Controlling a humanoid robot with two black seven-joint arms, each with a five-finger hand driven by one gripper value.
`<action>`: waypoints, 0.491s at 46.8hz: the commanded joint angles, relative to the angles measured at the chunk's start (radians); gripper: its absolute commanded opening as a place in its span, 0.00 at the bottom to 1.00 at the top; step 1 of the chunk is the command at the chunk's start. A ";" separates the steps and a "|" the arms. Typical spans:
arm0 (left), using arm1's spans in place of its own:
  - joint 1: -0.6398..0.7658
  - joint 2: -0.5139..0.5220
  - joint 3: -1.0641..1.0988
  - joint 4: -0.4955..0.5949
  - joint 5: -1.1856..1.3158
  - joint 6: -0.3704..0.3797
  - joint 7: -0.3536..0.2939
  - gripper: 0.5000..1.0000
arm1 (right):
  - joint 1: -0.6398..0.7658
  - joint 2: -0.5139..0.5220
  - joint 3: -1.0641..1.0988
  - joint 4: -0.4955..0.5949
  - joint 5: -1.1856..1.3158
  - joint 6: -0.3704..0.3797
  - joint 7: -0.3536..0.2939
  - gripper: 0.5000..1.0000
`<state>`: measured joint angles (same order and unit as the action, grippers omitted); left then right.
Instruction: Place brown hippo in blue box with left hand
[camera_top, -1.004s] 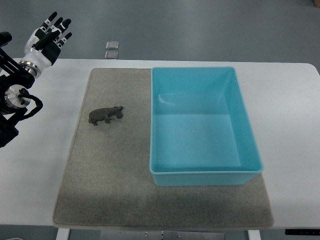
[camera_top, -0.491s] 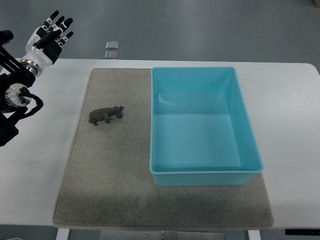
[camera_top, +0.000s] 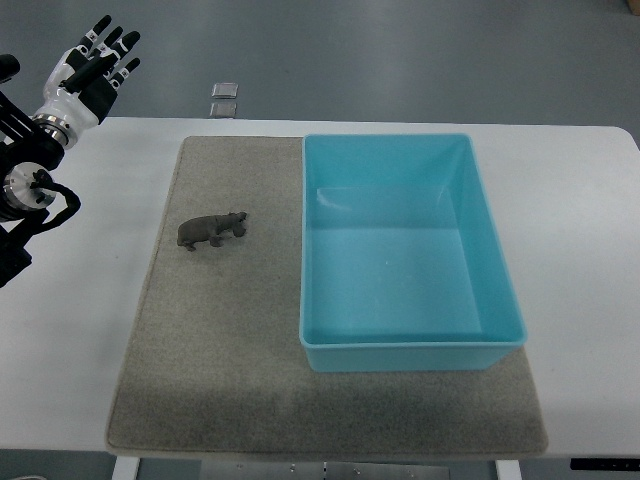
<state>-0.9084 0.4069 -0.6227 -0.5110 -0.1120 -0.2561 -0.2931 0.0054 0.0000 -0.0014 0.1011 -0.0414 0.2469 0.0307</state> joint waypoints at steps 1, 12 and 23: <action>-0.003 0.000 0.001 -0.003 0.006 0.001 0.002 0.99 | 0.001 0.000 0.000 0.000 0.000 0.000 0.000 0.87; -0.032 0.001 0.130 -0.026 0.040 0.003 0.005 0.99 | -0.001 0.000 0.000 0.000 0.000 0.000 0.000 0.87; -0.081 0.049 0.264 -0.126 0.101 0.003 0.011 0.99 | -0.001 0.000 0.000 0.000 0.000 0.000 0.000 0.87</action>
<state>-0.9601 0.4373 -0.4135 -0.6129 -0.0436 -0.2530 -0.2849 0.0055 0.0000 -0.0015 0.1013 -0.0415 0.2470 0.0306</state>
